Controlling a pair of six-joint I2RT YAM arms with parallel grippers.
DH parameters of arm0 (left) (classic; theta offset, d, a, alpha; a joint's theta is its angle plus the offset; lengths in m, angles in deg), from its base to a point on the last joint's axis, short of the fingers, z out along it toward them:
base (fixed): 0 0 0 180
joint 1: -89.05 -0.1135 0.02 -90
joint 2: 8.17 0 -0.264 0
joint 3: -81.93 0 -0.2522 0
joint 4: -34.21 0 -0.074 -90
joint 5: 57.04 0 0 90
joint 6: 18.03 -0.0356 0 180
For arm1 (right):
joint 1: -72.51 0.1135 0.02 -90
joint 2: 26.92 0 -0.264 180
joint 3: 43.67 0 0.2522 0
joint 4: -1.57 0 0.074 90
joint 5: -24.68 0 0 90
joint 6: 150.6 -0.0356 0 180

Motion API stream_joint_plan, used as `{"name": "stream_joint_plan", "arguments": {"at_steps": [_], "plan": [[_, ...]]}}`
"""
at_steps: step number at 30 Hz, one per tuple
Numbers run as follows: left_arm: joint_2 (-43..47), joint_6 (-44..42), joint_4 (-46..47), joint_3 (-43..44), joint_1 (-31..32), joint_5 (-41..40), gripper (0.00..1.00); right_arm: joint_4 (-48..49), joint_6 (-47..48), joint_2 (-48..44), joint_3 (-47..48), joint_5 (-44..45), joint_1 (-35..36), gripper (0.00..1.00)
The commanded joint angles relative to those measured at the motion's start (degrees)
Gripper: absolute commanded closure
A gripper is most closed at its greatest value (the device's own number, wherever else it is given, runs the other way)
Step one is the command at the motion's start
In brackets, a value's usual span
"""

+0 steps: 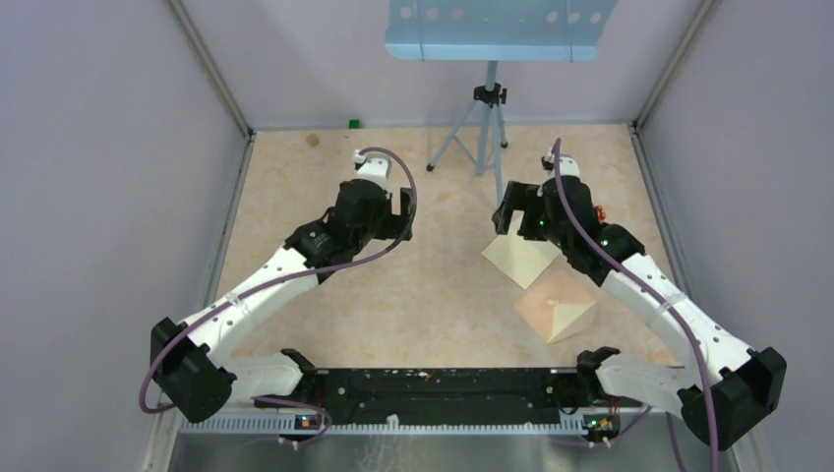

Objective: Place the letter into the envelope and seal it

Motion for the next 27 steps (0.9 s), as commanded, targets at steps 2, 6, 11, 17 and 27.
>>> {"name": "stream_joint_plan", "arguments": {"at_steps": [2,6,11,17,27], "plan": [[1.08,1.26,-0.12,1.31,-0.33,-3.02,0.01,0.36,0.44,-1.38,2.47,0.83,-0.33,0.01],[0.26,2.05,-1.06,1.34,-0.44,-4.07,0.01,0.50,0.41,-1.33,1.88,0.77,-0.36,0.01],[0.08,2.09,-1.10,0.51,-0.63,-2.52,0.01,0.52,0.38,-1.12,1.50,1.00,-0.33,0.01],[0.02,2.47,-0.55,-0.35,-0.99,-0.56,0.01,-1.70,-2.40,0.80,0.34,4.44,-0.77,0.01],[-2.56,1.97,1.56,-1.15,-1.09,7.29,0.01,1.63,-10.12,3.08,-9.32,3.97,-9.82,0.01]]}}
